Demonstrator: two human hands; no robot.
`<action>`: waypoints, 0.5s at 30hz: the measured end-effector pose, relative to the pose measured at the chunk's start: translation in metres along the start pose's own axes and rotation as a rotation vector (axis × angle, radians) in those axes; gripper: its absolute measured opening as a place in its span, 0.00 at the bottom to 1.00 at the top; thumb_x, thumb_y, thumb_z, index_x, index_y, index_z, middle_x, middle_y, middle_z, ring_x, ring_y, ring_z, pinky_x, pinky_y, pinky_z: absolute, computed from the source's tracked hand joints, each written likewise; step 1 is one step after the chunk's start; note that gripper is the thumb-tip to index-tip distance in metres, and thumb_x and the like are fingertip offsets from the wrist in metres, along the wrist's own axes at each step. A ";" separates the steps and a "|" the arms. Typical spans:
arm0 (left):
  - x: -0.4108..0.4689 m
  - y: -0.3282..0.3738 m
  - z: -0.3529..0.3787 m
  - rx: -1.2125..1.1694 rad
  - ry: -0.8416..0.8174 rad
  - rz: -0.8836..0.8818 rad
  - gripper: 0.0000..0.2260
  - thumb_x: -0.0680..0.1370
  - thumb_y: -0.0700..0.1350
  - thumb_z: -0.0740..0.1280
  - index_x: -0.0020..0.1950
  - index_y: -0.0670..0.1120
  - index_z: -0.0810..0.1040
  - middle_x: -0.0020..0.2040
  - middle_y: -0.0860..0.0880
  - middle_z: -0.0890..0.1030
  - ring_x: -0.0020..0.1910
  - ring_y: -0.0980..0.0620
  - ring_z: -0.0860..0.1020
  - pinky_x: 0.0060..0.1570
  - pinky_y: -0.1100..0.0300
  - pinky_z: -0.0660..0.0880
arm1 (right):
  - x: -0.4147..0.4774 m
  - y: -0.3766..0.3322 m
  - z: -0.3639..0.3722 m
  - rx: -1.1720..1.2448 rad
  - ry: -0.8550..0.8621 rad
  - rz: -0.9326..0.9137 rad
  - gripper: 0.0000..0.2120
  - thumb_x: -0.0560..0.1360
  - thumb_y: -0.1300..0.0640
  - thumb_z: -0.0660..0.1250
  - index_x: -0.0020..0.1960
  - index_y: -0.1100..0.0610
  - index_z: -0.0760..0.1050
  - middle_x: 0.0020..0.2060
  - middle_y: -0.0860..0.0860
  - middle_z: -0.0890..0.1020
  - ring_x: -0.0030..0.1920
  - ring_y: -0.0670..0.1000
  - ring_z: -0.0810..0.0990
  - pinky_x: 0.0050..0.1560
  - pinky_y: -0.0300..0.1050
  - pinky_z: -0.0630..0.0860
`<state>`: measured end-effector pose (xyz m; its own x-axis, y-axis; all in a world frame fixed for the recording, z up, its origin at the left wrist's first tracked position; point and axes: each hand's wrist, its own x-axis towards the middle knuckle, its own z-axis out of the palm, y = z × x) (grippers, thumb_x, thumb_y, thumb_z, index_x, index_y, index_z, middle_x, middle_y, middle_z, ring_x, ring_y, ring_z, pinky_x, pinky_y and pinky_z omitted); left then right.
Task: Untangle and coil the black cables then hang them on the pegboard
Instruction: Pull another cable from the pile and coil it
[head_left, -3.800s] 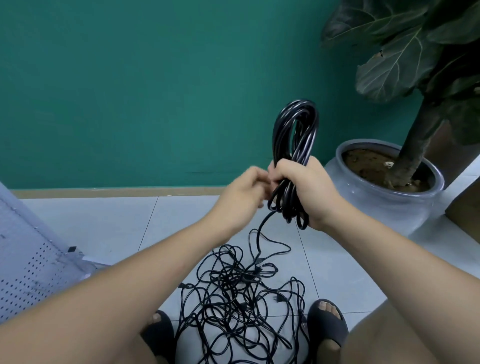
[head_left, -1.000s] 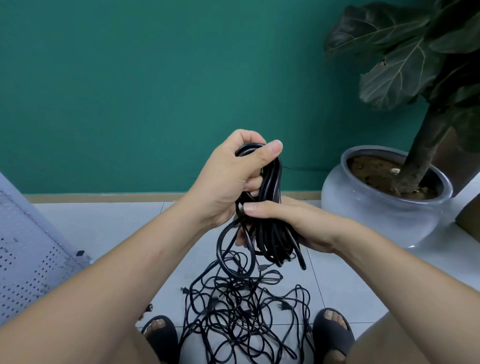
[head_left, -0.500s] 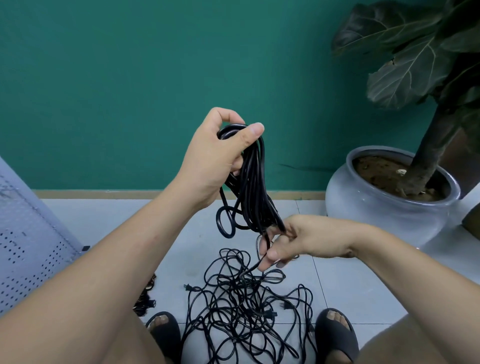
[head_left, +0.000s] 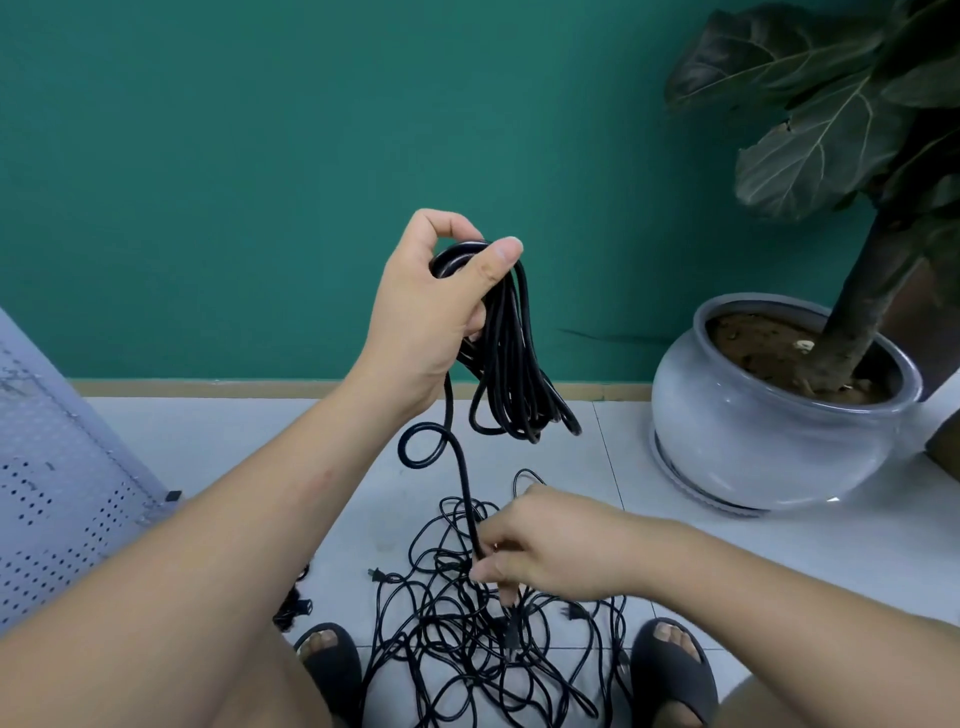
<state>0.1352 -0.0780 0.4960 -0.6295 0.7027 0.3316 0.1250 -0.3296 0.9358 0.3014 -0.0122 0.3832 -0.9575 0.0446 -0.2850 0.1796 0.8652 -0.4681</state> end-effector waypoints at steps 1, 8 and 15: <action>-0.001 0.000 0.000 -0.005 0.001 -0.005 0.12 0.82 0.45 0.74 0.55 0.47 0.70 0.35 0.51 0.68 0.28 0.51 0.59 0.30 0.57 0.59 | 0.000 -0.002 0.003 -0.059 0.012 -0.005 0.18 0.86 0.43 0.66 0.44 0.55 0.76 0.38 0.47 0.86 0.34 0.44 0.77 0.39 0.44 0.74; 0.011 0.014 -0.013 -0.114 0.095 0.015 0.11 0.83 0.44 0.72 0.56 0.46 0.70 0.34 0.55 0.69 0.26 0.54 0.60 0.29 0.60 0.62 | 0.008 0.007 0.032 -0.278 -0.262 0.156 0.18 0.86 0.44 0.66 0.50 0.59 0.81 0.44 0.56 0.84 0.48 0.60 0.81 0.50 0.53 0.81; 0.009 0.016 -0.019 -0.136 0.024 0.003 0.10 0.84 0.44 0.72 0.55 0.47 0.70 0.37 0.52 0.70 0.26 0.54 0.60 0.29 0.61 0.63 | 0.018 0.031 0.009 -0.227 -0.096 0.298 0.18 0.86 0.49 0.63 0.71 0.56 0.78 0.62 0.57 0.85 0.65 0.61 0.81 0.66 0.55 0.79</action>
<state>0.1172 -0.0890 0.5121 -0.6479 0.6867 0.3295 0.0228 -0.4150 0.9095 0.2917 0.0109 0.3555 -0.8437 0.2728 -0.4623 0.3817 0.9105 -0.1593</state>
